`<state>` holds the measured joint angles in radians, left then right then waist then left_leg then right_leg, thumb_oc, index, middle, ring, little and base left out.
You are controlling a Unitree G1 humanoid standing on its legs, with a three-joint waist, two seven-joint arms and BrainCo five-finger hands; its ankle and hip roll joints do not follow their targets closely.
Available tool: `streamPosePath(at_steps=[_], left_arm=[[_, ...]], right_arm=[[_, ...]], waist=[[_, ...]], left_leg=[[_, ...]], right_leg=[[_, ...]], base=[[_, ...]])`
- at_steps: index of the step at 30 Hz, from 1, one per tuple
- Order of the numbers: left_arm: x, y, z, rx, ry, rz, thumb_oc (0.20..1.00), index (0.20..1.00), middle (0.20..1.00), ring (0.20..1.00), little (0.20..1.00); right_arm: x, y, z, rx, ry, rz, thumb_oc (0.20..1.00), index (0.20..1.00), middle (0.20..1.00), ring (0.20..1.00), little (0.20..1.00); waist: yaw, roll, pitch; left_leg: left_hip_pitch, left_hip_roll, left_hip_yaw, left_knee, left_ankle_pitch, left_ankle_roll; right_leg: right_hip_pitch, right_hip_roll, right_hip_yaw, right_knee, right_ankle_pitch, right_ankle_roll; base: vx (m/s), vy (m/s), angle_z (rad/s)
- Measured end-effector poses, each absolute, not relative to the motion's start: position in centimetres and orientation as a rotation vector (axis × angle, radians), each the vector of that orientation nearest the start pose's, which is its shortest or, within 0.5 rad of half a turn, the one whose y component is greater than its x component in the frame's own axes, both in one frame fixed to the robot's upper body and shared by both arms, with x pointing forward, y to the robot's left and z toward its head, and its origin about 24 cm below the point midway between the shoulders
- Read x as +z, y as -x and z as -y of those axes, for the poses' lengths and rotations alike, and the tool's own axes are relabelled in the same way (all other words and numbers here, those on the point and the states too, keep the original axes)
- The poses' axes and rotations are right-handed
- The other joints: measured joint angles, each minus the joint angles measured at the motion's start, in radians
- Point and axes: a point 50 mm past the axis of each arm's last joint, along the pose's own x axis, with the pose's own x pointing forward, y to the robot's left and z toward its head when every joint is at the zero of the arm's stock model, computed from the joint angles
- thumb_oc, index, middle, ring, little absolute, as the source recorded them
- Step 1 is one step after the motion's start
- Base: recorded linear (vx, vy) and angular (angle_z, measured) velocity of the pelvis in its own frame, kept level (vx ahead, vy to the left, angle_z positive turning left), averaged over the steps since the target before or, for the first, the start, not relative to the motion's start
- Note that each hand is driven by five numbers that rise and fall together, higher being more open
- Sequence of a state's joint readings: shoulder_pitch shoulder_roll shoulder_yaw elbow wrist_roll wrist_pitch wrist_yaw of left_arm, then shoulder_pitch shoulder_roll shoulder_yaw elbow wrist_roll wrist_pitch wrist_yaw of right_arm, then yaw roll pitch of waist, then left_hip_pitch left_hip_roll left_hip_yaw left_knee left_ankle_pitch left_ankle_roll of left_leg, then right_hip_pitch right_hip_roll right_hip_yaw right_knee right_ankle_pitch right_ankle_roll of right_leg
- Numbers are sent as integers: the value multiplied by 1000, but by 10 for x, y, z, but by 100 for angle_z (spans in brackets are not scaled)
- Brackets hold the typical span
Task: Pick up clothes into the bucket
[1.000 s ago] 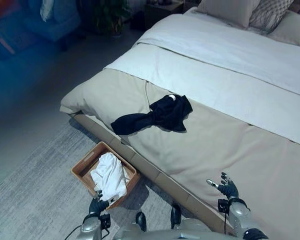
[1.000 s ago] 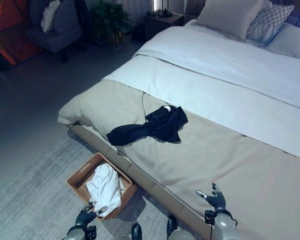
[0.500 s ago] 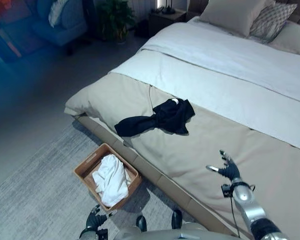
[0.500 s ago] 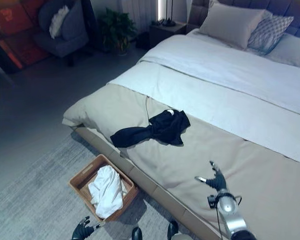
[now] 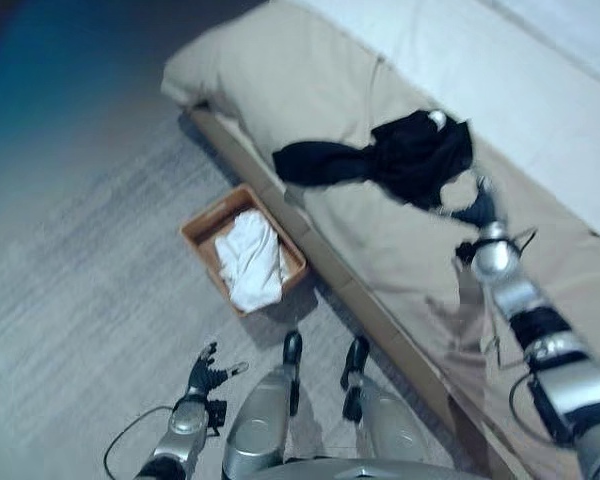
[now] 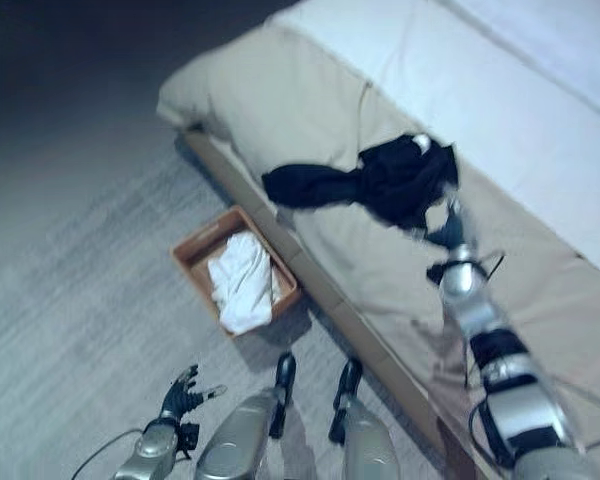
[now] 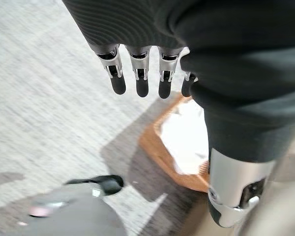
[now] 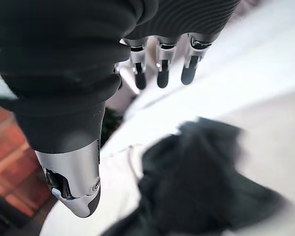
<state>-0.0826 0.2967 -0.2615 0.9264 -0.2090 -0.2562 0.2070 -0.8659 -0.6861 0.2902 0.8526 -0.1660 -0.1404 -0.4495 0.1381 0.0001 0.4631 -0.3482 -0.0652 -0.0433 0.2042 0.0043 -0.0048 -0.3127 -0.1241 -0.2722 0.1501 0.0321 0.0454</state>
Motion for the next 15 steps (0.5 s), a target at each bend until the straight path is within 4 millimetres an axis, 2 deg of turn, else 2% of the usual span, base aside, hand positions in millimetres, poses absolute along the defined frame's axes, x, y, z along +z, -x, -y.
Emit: streamPosePath(at_steps=[1,2,4,5,6,8,11,14,15], left_arm=[[-100,-199,-224,160,-271,-584,1000,1000,1000,1000,1000],[-97,-203,-227,176,-283,-573,1000,1000,1000,1000,1000],[-93,-210,-226,167,-306,-557,1000,1000,1000,1000,1000],[-93,-210,-226,164,-310,-556,1000,1000,1000,1000,1000],[-93,-210,-227,160,-321,-554,1000,1000,1000,1000,1000],[-93,-211,-223,152,-317,-548,1000,1000,1000,1000,1000],[-82,-222,-207,113,-280,-472,1000,1000,1000,1000,1000],[-70,-236,-193,74,-243,-398,1000,1000,1000,1000,1000],[-59,-243,-186,47,-222,-344,1000,1000,1000,1000,1000]], right_arm=[[202,-378,279,-500,902,324,1000,1000,1000,1000,1000],[231,-383,282,-549,927,370,1000,1000,1000,1000,1000],[266,-387,292,-638,966,380,1000,1000,1000,1000,1000],[273,-388,292,-656,978,380,1000,1000,1000,1000,1000],[287,-391,288,-669,1008,388,1000,1000,1000,1000,1000],[296,-392,287,-682,1032,396,1000,1000,1000,1000,1000],[310,-392,291,-730,1099,363,1000,1000,1000,1000,1000],[335,-386,297,-797,1093,375,1000,1000,1000,1000,1000],[345,-382,301,-828,1106,380,1000,1000,1000,1000,1000]], waist=[[6,-2,13],[30,-8,35],[46,-9,55],[49,-13,58],[54,-19,63],[64,-20,64],[69,-26,65],[71,-28,66],[70,-28,66]], left_leg=[[-11,-1,-1,5,0,0],[-52,-2,-4,24,0,0],[-106,-3,-18,40,2,1],[-121,-3,-21,42,4,4],[-151,-3,-30,53,6,4],[-173,-4,-43,52,14,2],[-239,-7,-68,53,20,1],[-314,-9,-83,52,42,-6],[-358,-13,-99,53,52,-12]], right_leg=[[-12,-2,0,9,-1,0],[-50,-5,-5,27,-2,0],[-96,-7,-16,39,-3,-3],[-110,-6,-21,42,-3,-3],[-137,-6,-28,52,-3,-3],[-160,-11,-40,67,-5,-3],[-220,-9,-53,78,-14,-10],[-297,-15,-68,100,-14,-10],[-338,-17,-82,109,-15,-12]], base=[[-84,-18,10],[-91,-39,8],[-79,-52,16],[-64,-82,20],[-45,-66,14],[25,-51,17],[36,-90,19],[9,-68,18],[31,-82,25]])
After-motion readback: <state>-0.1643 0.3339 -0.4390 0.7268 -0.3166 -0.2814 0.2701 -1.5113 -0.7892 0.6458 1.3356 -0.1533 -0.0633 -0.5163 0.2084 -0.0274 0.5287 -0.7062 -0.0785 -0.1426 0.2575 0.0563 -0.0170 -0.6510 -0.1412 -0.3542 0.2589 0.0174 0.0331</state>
